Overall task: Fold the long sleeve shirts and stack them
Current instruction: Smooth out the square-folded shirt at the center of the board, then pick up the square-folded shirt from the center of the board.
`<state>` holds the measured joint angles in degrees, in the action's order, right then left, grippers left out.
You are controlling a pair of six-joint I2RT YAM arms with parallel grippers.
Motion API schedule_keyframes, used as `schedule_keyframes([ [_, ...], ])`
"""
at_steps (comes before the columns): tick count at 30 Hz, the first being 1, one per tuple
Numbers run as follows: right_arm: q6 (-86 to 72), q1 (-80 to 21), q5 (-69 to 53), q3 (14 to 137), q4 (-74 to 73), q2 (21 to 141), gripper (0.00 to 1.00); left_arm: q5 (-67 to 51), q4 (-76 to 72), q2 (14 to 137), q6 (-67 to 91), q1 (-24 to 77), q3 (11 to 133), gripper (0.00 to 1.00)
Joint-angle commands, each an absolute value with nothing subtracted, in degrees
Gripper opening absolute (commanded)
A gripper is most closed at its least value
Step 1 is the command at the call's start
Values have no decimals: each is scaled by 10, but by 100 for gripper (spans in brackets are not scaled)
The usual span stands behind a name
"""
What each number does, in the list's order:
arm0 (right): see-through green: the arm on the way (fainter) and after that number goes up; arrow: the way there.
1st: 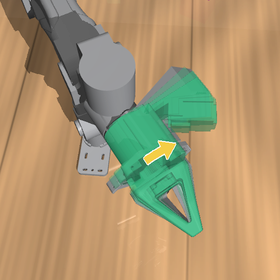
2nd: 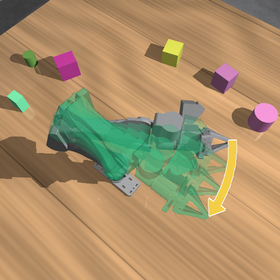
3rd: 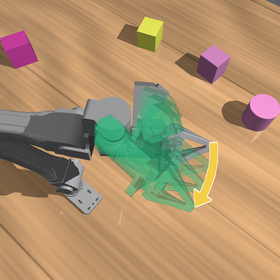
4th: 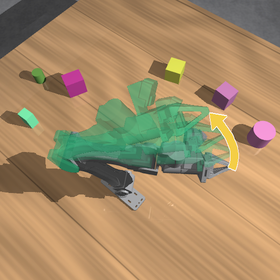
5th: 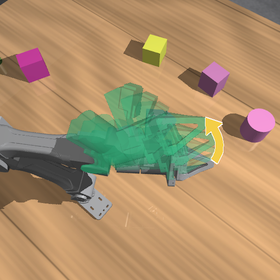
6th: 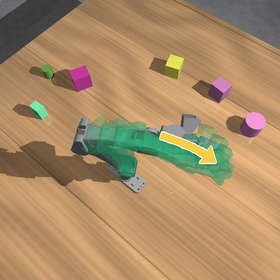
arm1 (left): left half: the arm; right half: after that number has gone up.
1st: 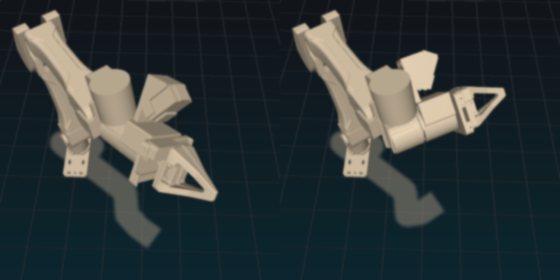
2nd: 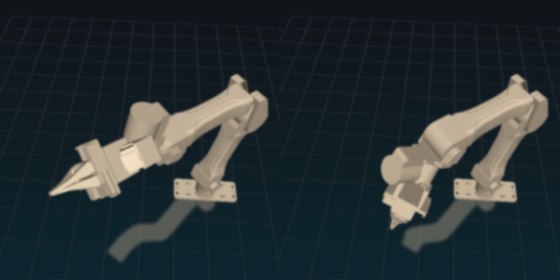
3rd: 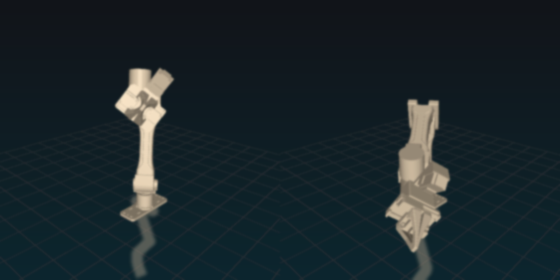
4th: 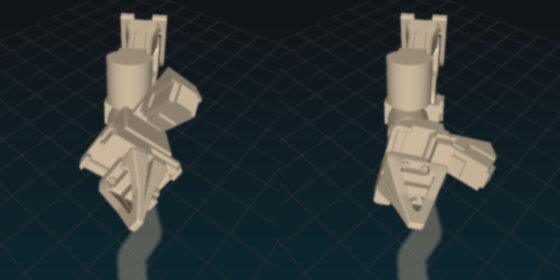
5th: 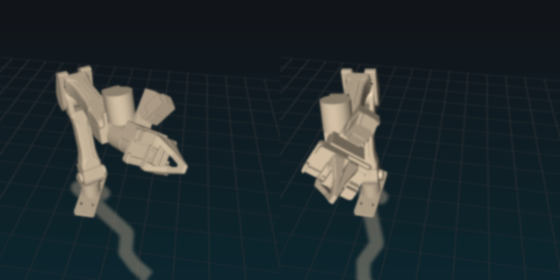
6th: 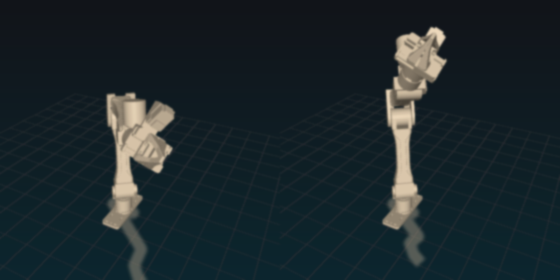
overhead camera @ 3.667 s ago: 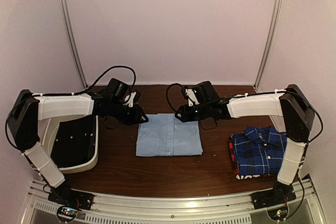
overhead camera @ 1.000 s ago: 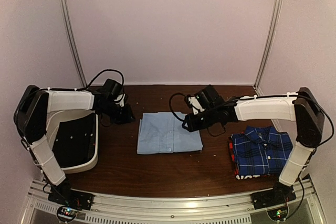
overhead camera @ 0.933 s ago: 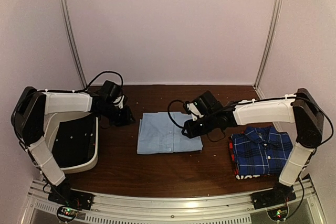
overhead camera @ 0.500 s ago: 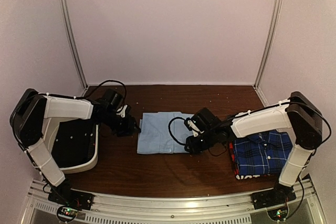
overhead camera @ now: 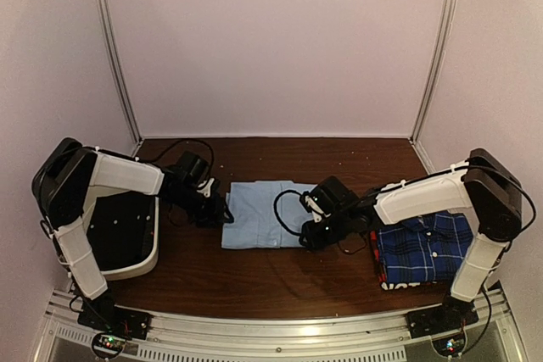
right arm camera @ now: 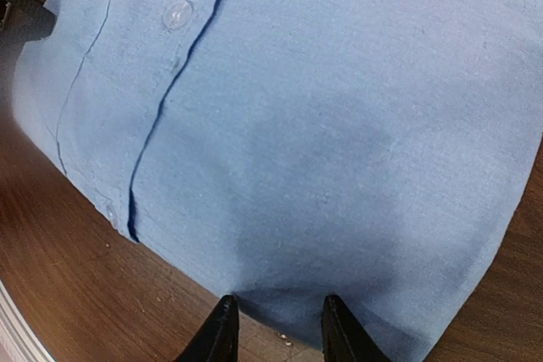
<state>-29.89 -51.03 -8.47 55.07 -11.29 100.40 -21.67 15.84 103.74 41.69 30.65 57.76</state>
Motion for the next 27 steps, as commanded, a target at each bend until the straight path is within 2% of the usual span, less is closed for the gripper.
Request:
schedule_keyframes([
  [1, -305, -514, -63, 544, -113, 971, 36, -210, 144, 1058, 412, 315, 596, 48],
  [11, -308, -514, -46, 552, -123, 931, 36, -124, 171, 1085, 420, 316, 624, 43],
  [20, -309, -514, -39, 553, -127, 924, 37, -121, 176, 1107, 410, 316, 639, 39],
  [23, -310, -514, -40, 553, -122, 926, 36, -124, 177, 1114, 405, 316, 644, 34],
  [27, -311, -514, -42, 559, -121, 932, 36, -134, 177, 1122, 403, 316, 652, 21],
])
